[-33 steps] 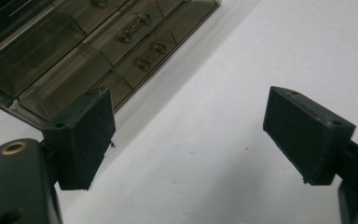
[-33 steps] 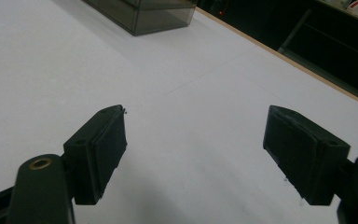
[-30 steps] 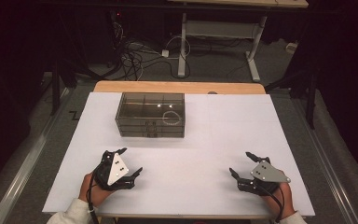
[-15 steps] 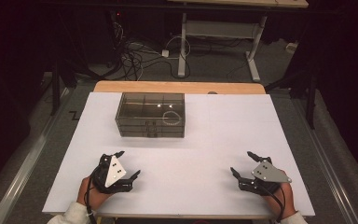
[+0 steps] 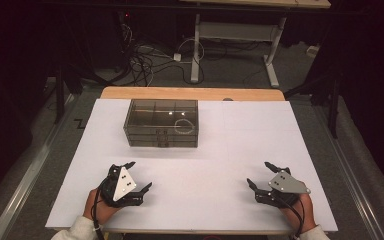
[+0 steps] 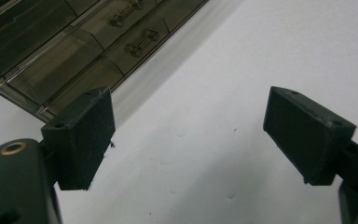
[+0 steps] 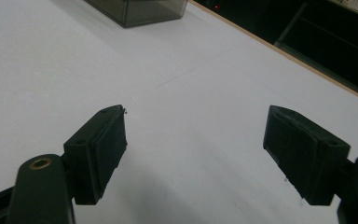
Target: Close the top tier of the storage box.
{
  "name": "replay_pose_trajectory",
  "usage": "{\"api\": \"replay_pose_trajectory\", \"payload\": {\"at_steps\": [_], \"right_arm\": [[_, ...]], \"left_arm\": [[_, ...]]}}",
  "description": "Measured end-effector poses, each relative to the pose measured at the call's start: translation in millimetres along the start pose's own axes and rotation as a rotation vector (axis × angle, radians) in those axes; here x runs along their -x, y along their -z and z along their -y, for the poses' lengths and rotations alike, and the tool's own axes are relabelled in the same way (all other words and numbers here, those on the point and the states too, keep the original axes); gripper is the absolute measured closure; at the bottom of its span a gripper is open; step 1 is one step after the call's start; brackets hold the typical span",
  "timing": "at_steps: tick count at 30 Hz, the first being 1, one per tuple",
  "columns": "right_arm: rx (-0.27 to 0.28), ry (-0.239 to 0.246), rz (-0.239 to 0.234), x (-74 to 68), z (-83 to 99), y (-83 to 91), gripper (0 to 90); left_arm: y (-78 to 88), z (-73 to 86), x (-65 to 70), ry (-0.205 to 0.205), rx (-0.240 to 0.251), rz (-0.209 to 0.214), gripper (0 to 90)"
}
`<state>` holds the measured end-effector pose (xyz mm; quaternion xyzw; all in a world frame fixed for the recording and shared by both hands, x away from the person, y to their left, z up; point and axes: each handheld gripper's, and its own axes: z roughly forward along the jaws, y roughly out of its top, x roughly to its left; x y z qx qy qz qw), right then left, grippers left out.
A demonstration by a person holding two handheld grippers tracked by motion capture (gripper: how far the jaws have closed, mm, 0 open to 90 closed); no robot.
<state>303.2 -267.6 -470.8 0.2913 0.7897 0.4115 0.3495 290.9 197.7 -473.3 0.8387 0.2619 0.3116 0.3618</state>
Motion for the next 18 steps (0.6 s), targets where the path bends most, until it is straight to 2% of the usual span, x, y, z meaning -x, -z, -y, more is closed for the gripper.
{"api": "replay_pose_trajectory", "payload": {"at_steps": [2, 7, 10, 13, 15, 18], "right_arm": [[0.004, -0.004, -0.002, 0.9, -0.1, -0.1, 21.5], [0.006, 0.004, 0.000, 0.8, -0.8, 0.2, 21.5], [0.009, 0.003, 0.005, 1.7, -1.5, 0.7, 21.5], [0.020, -0.005, 0.009, 3.3, -3.0, 1.4, 21.5], [0.023, 0.002, 0.006, 3.0, -2.5, 2.3, 21.5], [0.022, 0.007, 0.013, 4.0, -1.4, 4.0, 21.4]], "left_arm": [[0.5, 0.5, -1.0, 0.007, 0.004, 0.002, 15.6], [0.9, 0.8, -1.7, -0.010, -0.010, -0.009, 15.7], [2.0, 1.9, -2.3, 0.008, -0.002, -0.006, 15.8], [1.6, 2.6, -0.3, -0.014, -0.025, -0.015, 15.6], [2.7, 1.0, -0.8, -0.014, -0.008, -0.017, 15.7], [1.8, 0.7, -1.0, -0.013, -0.008, -0.020, 15.7]]}}
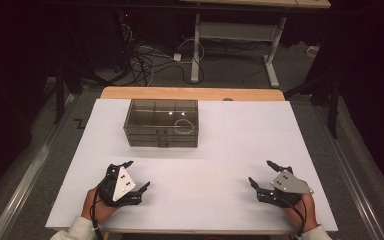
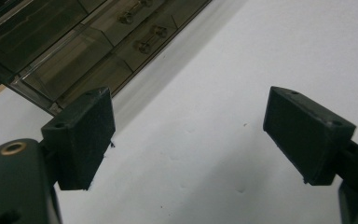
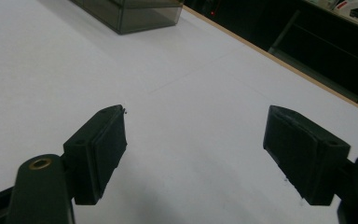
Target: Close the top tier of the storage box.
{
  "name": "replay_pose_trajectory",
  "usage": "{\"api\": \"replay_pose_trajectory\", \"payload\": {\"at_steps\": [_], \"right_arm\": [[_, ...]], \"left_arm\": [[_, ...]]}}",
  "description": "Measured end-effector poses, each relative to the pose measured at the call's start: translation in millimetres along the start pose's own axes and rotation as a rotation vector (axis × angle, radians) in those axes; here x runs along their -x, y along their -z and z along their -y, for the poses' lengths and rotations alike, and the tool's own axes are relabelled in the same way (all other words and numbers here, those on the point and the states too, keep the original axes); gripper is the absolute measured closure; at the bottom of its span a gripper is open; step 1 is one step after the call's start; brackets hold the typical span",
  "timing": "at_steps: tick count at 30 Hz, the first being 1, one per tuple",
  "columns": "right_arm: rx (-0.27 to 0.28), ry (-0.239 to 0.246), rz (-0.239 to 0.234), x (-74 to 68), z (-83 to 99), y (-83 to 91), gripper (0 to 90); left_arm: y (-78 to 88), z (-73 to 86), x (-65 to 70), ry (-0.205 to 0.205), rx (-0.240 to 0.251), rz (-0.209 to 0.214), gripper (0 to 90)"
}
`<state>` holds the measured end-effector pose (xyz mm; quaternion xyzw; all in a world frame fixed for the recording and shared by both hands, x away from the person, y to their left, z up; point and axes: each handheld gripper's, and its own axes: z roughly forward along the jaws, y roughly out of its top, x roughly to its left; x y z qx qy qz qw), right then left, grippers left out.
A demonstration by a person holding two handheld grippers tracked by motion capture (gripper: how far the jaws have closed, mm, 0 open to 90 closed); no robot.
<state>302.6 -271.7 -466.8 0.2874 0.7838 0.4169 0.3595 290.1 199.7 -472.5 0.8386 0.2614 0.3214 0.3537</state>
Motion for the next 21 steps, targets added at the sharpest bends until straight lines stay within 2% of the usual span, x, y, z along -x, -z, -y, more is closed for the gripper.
{"api": "replay_pose_trajectory", "payload": {"at_steps": [2, 9, 21], "right_arm": [[0.005, -0.009, 0.005, 1.1, -0.6, 0.8, 21.4], [-0.001, 0.008, 0.008, -0.1, 0.2, 0.2, 21.3], [-0.006, -0.014, 0.021, 2.5, 4.4, 5.7, 21.3]], "left_arm": [[-0.5, 0.9, 0.7, -0.004, -0.009, 0.004, 15.7], [-1.2, -0.1, -1.3, 0.004, -0.004, 0.001, 15.7], [-6.8, -4.7, -4.3, -0.001, -0.006, 0.000, 15.7]]}}
